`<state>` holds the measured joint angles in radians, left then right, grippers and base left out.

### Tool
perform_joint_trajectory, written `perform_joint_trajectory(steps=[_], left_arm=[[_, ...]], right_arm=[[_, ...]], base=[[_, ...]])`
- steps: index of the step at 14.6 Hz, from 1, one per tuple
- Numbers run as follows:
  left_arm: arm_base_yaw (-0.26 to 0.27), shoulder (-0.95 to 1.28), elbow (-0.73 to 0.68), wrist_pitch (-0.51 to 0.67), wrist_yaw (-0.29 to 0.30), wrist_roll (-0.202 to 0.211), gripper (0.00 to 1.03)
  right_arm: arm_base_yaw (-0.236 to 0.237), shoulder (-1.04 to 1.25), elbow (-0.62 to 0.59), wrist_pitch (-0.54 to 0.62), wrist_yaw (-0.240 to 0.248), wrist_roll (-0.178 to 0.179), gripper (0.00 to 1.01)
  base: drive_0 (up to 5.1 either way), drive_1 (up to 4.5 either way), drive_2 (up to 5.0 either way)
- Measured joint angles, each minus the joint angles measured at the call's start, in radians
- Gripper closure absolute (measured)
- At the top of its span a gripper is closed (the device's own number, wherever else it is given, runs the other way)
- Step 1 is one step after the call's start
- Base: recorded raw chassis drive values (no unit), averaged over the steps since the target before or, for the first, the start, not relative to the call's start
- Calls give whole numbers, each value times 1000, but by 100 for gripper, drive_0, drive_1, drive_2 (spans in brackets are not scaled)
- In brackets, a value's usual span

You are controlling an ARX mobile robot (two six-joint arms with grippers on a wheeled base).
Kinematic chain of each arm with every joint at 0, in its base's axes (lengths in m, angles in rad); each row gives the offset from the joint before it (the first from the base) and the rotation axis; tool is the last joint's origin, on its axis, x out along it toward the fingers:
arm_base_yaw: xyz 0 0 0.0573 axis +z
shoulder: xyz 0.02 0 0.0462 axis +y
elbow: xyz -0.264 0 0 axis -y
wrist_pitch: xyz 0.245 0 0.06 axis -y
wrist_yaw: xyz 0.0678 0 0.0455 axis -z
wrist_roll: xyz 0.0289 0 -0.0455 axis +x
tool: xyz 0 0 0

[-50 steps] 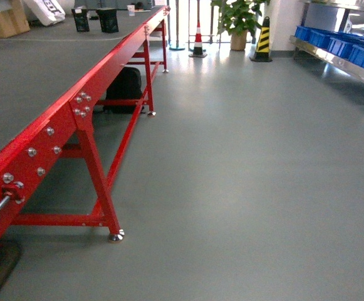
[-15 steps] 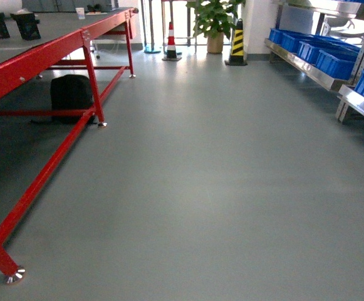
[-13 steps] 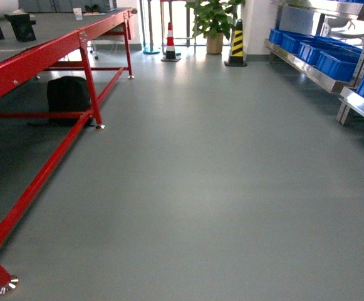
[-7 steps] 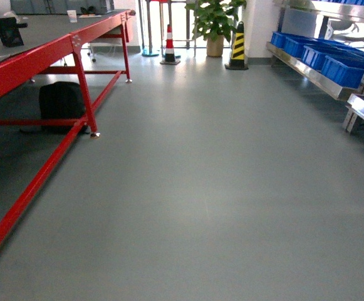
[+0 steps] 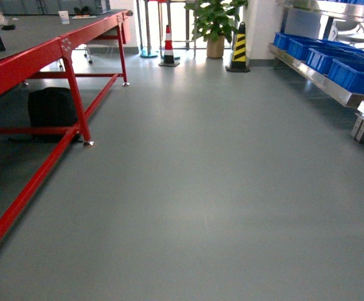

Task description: Sort blue parts and orange caps into right shelf containers

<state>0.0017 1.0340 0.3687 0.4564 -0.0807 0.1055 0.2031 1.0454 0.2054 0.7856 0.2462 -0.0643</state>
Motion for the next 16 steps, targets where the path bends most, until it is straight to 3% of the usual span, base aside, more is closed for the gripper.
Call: perform_joint_trajectory(steps=[16], left_arm=[[-2, 2, 0, 1, 2, 0, 59]], right_arm=[[0, 0, 0, 0, 0, 0, 57]], base=[[2, 432, -427]])
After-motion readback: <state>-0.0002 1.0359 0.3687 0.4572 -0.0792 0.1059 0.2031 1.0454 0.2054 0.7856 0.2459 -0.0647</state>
